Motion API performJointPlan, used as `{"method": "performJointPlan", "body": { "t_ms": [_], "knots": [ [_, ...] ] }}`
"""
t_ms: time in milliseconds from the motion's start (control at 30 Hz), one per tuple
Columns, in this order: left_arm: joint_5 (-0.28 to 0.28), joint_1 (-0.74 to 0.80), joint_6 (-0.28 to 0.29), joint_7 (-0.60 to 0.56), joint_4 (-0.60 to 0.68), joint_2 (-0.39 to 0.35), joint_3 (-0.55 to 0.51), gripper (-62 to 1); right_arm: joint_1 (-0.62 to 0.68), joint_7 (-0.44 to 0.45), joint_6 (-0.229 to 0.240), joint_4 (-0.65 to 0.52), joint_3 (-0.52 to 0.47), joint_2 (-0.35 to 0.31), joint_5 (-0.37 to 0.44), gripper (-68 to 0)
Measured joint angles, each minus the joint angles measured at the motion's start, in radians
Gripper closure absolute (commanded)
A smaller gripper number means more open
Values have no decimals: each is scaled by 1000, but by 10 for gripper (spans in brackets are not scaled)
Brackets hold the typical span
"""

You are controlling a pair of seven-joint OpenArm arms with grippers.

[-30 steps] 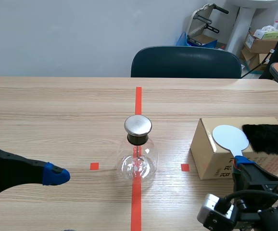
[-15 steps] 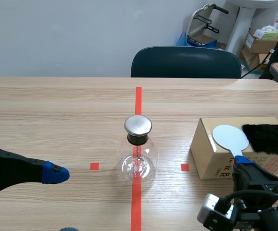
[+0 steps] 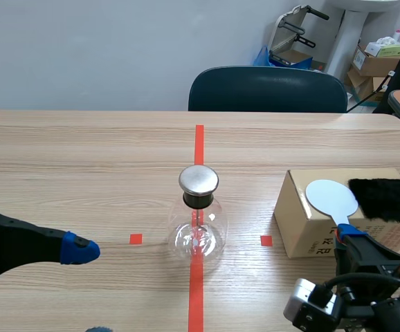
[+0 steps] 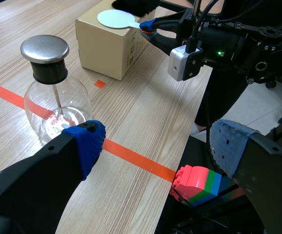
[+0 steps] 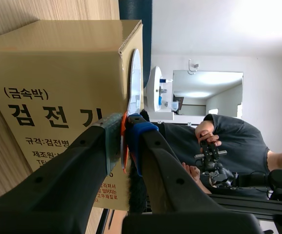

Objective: Do the electroscope experiment

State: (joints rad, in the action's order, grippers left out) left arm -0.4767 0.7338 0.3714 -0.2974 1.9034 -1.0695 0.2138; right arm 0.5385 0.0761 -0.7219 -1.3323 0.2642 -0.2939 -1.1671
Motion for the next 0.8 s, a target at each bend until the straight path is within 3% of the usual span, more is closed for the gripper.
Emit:
{"method": "performJointPlan", "body": {
  "t_ms": [800],
  "knots": [
    [0,0,-19,0,0,0,0,-469,0,0,0,0,0,0,0,-9]
  ]
}}
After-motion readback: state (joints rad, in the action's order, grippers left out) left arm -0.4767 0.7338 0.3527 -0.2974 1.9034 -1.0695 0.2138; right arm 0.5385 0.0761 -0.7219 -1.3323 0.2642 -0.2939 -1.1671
